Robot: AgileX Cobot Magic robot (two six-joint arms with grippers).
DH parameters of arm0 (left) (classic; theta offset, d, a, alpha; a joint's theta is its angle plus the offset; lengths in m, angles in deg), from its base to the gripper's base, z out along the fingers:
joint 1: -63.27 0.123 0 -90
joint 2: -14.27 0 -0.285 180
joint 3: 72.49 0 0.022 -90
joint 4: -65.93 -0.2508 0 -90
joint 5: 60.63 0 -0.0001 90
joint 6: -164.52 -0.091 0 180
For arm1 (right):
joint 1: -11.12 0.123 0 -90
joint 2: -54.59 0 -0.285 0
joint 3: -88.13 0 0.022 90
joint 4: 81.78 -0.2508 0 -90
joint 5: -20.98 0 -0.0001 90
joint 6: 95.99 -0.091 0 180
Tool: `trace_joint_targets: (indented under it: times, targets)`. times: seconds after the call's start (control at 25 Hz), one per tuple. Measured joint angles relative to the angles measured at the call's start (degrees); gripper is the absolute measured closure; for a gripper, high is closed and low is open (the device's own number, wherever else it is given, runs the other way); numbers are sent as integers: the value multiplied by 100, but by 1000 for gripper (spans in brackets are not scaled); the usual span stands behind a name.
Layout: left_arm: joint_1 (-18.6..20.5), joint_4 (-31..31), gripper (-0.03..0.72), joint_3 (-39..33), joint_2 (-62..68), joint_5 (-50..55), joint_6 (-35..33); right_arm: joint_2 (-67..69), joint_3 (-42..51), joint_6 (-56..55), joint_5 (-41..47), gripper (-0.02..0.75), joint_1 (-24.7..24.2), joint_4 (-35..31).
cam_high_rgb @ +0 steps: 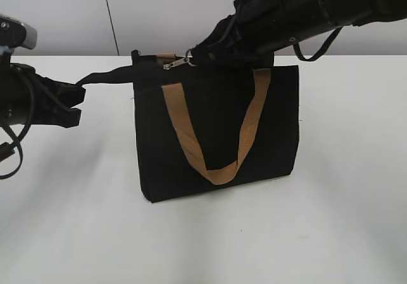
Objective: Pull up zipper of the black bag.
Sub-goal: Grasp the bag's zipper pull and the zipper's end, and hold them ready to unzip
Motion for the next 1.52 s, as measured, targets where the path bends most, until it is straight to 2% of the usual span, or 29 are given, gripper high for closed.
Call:
trace_joint_targets:
  times: [0.16, 0.52, 0.72, 1.08, 1.4, 1.52]
  targets:
    - [0, 0, 670, 0, 0, 0, 0, -4, 0, -63, 303, 739, -312, 96]
    - [-5, 2, 670, -23, 0, 7, 0, -11, 0, -1111, 877, 739, -1101, 1066]
    - [-5, 2, 670, -137, -11, -41, 0, -27, 0, -1303, 1050, 739, -1447, 1146]
    - [-5, 2, 670, -179, -11, -27, 0, -27, 0, -1411, 1060, 739, -1765, 1167]
    - [-11, 172, 669, -179, -11, -3, 0, -77, 0, -1461, 1228, 736, -1785, 1092]
    - [-59, 579, 592, -183, -29, 121, 8, -260, 0, -1468, 1235, 666, -1744, 1104]
